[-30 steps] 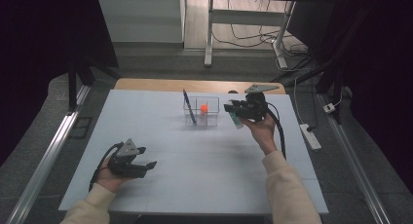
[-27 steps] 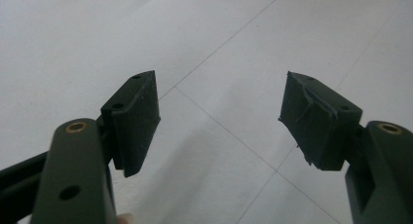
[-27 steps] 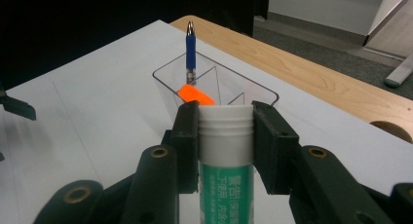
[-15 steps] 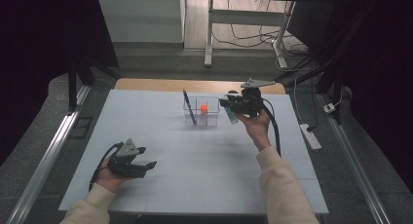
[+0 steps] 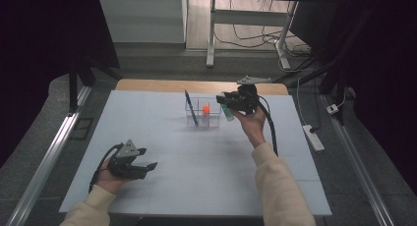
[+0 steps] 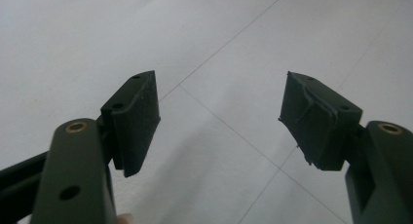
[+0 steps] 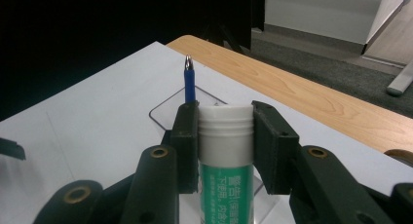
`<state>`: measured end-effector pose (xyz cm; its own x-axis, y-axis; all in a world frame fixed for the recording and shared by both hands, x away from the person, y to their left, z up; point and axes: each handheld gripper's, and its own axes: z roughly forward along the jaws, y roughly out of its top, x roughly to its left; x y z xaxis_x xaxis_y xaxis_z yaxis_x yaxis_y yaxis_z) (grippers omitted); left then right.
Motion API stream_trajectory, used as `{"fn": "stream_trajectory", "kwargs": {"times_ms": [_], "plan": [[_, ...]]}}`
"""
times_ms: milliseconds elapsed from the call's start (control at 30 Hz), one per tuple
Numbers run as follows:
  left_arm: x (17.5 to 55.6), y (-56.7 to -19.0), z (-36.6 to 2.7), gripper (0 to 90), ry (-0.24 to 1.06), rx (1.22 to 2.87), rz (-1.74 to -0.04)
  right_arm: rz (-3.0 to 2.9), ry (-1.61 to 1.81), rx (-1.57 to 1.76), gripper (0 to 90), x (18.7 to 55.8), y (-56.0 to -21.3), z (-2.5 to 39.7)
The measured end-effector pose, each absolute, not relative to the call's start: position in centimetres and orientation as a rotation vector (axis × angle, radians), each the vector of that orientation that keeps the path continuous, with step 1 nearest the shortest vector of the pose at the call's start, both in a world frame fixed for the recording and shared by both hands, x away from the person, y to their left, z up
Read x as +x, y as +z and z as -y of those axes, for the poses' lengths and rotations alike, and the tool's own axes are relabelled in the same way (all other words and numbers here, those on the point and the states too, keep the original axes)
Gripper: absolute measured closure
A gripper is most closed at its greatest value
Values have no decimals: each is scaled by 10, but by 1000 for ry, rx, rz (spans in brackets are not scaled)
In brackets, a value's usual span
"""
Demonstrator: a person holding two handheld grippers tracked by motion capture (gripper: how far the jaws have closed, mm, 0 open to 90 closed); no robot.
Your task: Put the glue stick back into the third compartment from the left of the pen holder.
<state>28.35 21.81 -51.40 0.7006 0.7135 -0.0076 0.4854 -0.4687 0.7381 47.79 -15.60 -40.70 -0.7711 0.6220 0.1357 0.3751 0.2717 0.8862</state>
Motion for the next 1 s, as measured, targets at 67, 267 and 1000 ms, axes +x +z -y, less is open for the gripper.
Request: {"fn": "stream_trajectory", "kwargs": {"times_ms": [67, 267, 1000], "plan": [[283, -514, -219, 301, 392, 2157, -913, -2293, 1505, 931, 652, 480, -408, 154], [283, -514, -219, 301, 391, 2156, -913, -2279, 1513, 951, 652, 489, -410, 149], [283, -514, -223, 301, 391, 2148, -922, -2200, 1560, 986, 651, 518, -415, 121]]}}
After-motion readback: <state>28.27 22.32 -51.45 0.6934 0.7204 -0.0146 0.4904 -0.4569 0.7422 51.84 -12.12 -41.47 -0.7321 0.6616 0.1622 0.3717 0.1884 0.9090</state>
